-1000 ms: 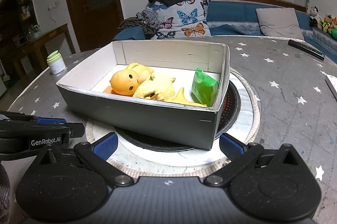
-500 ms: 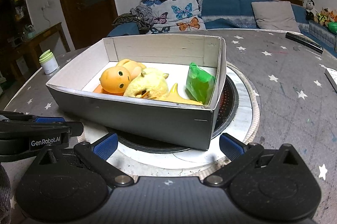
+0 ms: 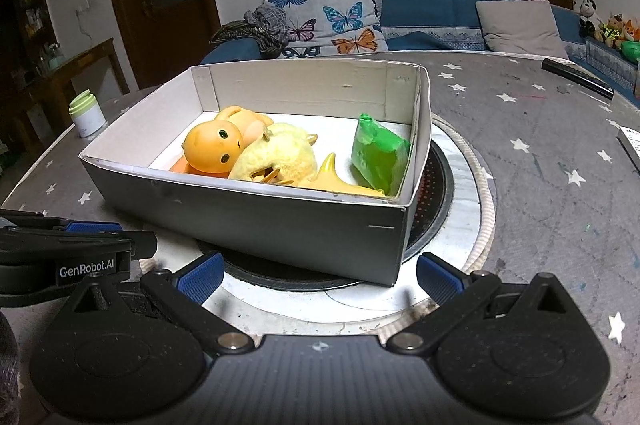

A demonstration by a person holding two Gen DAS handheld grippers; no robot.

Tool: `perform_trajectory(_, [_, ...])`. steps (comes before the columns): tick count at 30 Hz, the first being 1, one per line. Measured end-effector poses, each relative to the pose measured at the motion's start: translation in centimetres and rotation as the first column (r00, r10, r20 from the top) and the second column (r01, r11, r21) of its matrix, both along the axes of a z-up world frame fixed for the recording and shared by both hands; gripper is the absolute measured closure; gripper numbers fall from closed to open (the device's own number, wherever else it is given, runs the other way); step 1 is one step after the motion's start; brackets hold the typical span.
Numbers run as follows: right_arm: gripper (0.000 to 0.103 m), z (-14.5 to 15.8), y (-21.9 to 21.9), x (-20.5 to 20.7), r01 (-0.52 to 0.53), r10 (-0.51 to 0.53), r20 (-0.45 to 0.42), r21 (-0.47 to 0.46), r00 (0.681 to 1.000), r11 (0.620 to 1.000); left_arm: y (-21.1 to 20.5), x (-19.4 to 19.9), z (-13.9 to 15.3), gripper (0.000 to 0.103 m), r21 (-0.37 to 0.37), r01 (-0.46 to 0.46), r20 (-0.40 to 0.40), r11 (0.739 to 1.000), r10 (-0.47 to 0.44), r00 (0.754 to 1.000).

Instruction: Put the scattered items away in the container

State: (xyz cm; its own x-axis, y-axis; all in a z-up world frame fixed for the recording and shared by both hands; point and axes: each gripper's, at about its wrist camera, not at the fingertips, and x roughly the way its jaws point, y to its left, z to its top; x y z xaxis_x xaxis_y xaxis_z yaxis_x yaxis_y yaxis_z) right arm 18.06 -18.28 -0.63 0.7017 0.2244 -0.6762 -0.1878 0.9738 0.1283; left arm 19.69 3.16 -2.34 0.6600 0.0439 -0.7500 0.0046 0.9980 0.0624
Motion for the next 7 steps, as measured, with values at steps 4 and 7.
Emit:
perform_trajectory(4, [0.000,-0.02,0.01,0.06,0.003,-0.003,0.001,0.002,1.000,1.000,0.04,-0.01,0.08,0.073,-0.003,0.001,0.011,1.000,-0.001,1.000])
perform_trajectory(7, [0.000,-0.03,-0.05,0.12,0.003,-0.003,0.002,0.006,1.000,1.000,0.03,0.01,0.11,0.073,-0.004,0.001,0.011,1.000,-0.001,1.000])
